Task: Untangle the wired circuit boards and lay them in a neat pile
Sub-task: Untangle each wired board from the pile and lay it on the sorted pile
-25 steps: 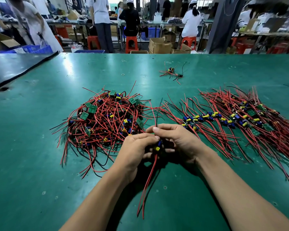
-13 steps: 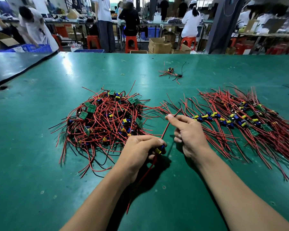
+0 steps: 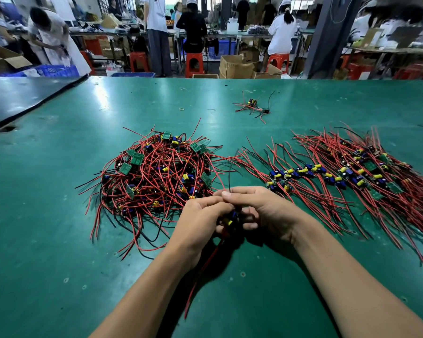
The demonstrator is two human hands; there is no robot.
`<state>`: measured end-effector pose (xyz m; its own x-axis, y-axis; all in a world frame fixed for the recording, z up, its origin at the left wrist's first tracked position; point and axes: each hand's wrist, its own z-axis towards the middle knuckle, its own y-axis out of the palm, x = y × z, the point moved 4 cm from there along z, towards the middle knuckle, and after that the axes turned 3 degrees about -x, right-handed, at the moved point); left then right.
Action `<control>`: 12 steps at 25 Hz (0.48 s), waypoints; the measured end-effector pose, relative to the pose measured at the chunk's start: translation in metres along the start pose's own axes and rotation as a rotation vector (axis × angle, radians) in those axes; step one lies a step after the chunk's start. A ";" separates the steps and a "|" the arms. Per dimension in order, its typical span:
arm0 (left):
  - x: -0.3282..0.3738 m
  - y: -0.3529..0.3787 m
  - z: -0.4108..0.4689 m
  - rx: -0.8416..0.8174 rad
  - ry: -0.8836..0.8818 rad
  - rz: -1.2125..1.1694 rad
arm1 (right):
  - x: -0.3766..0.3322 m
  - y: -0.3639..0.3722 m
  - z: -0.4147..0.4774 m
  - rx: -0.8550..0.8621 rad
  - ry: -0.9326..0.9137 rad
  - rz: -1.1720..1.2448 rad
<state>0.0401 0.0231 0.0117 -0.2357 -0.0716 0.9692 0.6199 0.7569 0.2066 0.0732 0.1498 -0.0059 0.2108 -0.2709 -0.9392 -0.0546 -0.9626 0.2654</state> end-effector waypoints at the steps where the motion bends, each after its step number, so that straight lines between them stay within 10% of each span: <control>1: 0.000 0.001 -0.001 -0.007 -0.002 -0.014 | -0.001 0.000 -0.001 -0.020 0.013 -0.008; 12: -0.001 0.002 -0.001 -0.042 -0.025 0.048 | -0.007 -0.020 0.006 0.440 -0.260 0.005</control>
<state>0.0423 0.0236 0.0112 -0.2237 -0.0193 0.9745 0.6615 0.7313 0.1663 0.0667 0.1712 -0.0059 -0.0370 -0.2144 -0.9761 -0.4728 -0.8567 0.2061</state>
